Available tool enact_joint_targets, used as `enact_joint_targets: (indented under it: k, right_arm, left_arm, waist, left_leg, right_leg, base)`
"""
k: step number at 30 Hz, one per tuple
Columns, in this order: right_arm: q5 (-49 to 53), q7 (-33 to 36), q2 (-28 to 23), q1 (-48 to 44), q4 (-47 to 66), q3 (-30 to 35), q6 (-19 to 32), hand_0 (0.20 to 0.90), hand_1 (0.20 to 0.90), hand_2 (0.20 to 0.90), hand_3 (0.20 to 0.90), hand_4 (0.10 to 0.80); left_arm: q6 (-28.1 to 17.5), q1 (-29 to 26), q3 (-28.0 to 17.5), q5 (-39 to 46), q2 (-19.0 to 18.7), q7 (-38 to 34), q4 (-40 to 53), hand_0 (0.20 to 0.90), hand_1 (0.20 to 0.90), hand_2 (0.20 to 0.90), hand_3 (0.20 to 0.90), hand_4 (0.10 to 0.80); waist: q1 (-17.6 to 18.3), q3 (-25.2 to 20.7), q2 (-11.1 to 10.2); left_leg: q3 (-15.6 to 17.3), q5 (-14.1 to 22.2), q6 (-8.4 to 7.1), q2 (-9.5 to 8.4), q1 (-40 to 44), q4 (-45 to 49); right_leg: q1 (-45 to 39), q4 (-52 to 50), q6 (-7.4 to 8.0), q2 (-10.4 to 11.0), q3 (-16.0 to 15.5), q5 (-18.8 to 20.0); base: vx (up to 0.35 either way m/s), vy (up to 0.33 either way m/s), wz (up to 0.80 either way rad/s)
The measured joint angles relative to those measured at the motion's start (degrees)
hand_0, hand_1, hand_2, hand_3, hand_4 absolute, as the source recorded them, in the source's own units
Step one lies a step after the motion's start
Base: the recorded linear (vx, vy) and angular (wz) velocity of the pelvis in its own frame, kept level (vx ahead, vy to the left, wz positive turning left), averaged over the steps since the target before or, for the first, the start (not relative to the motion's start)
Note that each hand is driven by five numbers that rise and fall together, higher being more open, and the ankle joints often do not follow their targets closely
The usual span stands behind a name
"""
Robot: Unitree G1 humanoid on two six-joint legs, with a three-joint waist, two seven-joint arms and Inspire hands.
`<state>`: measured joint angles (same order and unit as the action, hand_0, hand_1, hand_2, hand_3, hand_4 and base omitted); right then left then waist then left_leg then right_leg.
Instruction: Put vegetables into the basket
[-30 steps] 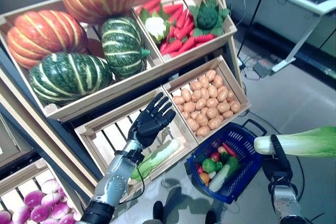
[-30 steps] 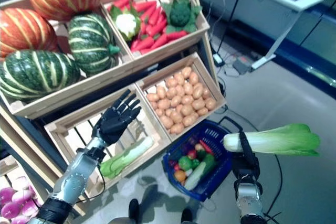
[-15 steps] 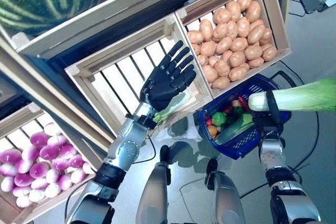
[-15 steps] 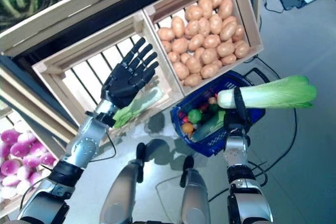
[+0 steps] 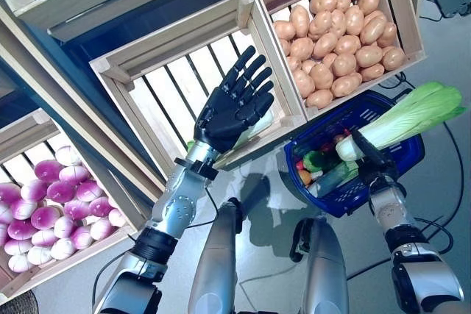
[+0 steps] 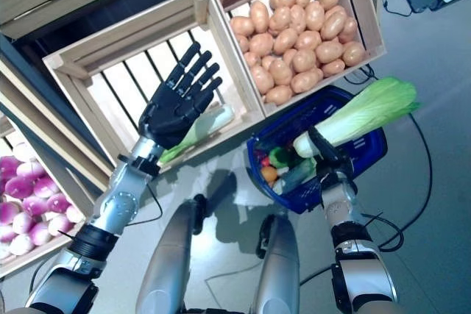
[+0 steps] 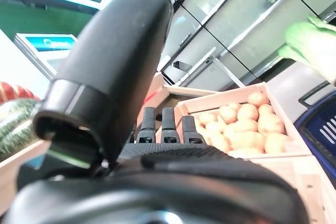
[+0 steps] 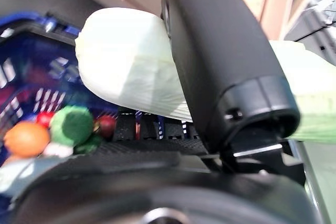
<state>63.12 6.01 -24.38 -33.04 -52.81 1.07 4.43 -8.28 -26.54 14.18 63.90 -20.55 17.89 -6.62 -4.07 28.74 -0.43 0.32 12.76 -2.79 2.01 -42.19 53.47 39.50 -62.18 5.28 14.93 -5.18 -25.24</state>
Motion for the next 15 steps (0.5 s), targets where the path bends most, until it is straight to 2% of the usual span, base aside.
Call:
enact_joint_targets:
  k: [5, 9, 15]
  right_arm:
    - [-0.92, 4.09, -0.5, -2.32, -3.63, -1.27, -1.97, 0.3, 0.3, 0.3, 0.3, 0.4]
    - [-1.1, 4.29, -0.89, -2.97, -4.46, -3.13, -4.2, 0.3, 0.3, 0.3, 0.3, 0.4]
    - [2.52, 4.28, -0.9, -5.56, -5.45, -3.83, -4.22, 0.3, 0.3, 0.3, 0.3, 0.4]
  left_arm:
    - [-1.32, -2.43, 0.2, 0.01, 0.02, 1.22, 3.36, 0.9, 0.9, 0.9, 0.9, 0.8]
    - [-2.31, -3.83, 0.26, 0.01, 0.06, 1.4, 5.1, 0.9, 0.9, 0.9, 0.9, 0.8]
    - [-3.49, -5.31, 0.8, 0.03, 0.0, 1.31, 5.54, 0.9, 0.9, 0.9, 0.9, 0.8]
  waist:
    - [0.09, 0.57, 0.5]
    - [0.05, 0.79, 0.86]
    - [0.09, 1.15, 1.68]
  left_leg:
    - [-0.86, 1.45, -0.38, -0.02, -4.23, 5.33]
    - [-1.46, 2.18, -0.59, -0.04, -6.69, 8.11]
    - [-1.5, 2.32, -0.73, -0.02, -10.64, 10.79]
  right_leg:
    - [3.64, -5.19, -0.28, 0.16, 0.2, -1.69]
    - [6.02, -8.05, -0.65, 0.07, 0.45, -2.74]
    - [10.55, -11.52, -1.19, 0.09, 1.44, -3.38]
  base:
    - [0.036, 0.008, 0.02]
    - [0.0, 0.0, 0.0]
    - [-0.038, 0.024, -0.01]
